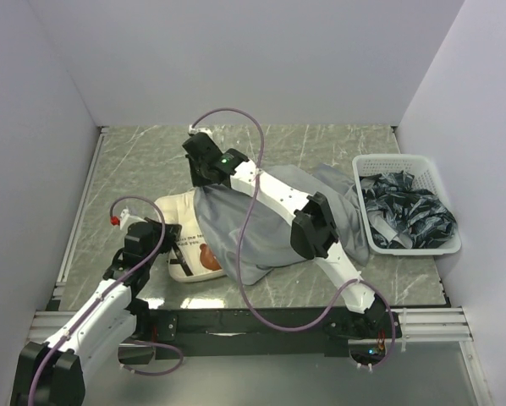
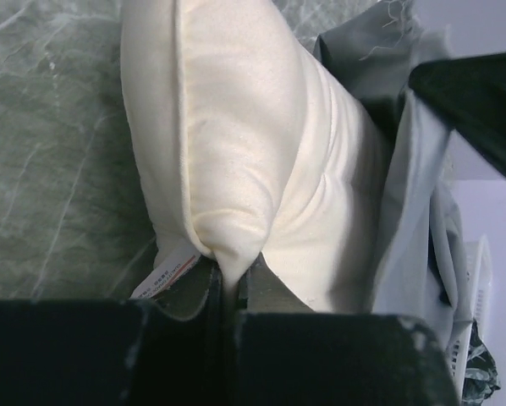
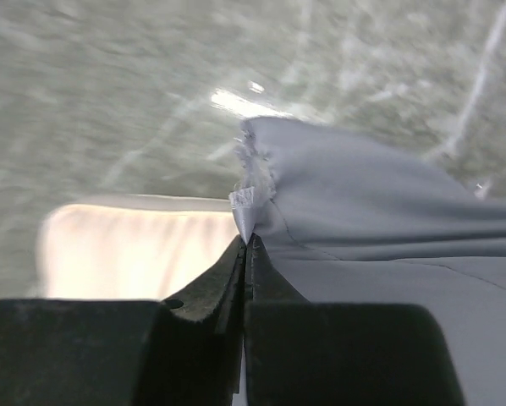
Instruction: Put the pillow into the pillowcase
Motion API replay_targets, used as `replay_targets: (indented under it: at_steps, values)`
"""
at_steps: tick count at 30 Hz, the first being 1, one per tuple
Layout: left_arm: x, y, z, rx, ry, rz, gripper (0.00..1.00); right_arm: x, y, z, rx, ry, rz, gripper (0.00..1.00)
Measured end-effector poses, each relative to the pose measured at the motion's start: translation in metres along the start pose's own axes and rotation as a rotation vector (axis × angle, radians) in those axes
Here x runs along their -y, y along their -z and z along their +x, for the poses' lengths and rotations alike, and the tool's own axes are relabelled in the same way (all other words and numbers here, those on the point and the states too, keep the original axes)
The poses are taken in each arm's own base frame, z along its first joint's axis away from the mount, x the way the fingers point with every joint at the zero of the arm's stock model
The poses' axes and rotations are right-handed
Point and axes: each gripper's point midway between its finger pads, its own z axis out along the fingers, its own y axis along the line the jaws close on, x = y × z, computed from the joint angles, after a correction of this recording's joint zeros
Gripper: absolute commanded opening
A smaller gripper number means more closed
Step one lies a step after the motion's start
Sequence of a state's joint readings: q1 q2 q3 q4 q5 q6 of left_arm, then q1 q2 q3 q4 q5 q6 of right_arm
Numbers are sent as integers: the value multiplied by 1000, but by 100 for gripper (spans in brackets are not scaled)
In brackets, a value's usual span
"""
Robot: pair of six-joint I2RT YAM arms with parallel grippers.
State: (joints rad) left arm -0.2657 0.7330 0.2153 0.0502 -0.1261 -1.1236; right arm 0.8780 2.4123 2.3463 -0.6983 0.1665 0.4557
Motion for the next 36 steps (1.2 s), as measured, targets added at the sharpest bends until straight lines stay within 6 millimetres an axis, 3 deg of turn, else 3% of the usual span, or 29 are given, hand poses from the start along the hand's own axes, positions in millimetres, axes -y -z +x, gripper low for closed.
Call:
replay_targets:
  at_steps: [4,10,13,14,15,17,18,21,23,27,30,33,36]
  values:
    - [7,0,-3,12,-1,28,1,-30,27,-16,46,14,-71,0]
    - [23,-9,-11,32,5,62,1,-94,113,-28,126,87,-203,0]
    - [40,-14,-18,41,8,83,1,-107,148,-41,173,91,-255,6]
    - [46,-14,-21,48,10,97,1,-107,155,-46,185,87,-263,11]
    - [54,-13,-25,57,14,116,1,-105,161,-52,196,80,-269,28]
    - [69,-8,-34,80,25,151,1,-98,167,-63,213,61,-272,50]
    - [79,-3,-40,93,36,176,1,-93,166,-67,219,54,-267,69]
    - [98,7,-50,113,58,193,1,-79,162,-71,229,58,-217,89]
    - [100,11,-56,128,68,160,1,-70,161,-70,235,72,-170,93]
    - [94,13,-60,140,87,90,1,-31,183,-44,212,84,-51,93]
    - [87,11,-57,139,91,37,1,5,223,-11,226,66,-11,93]
    - [82,9,-56,138,85,-10,1,27,259,40,252,36,-38,93]
    - [89,10,-57,139,71,-31,1,26,263,96,238,7,-99,92]
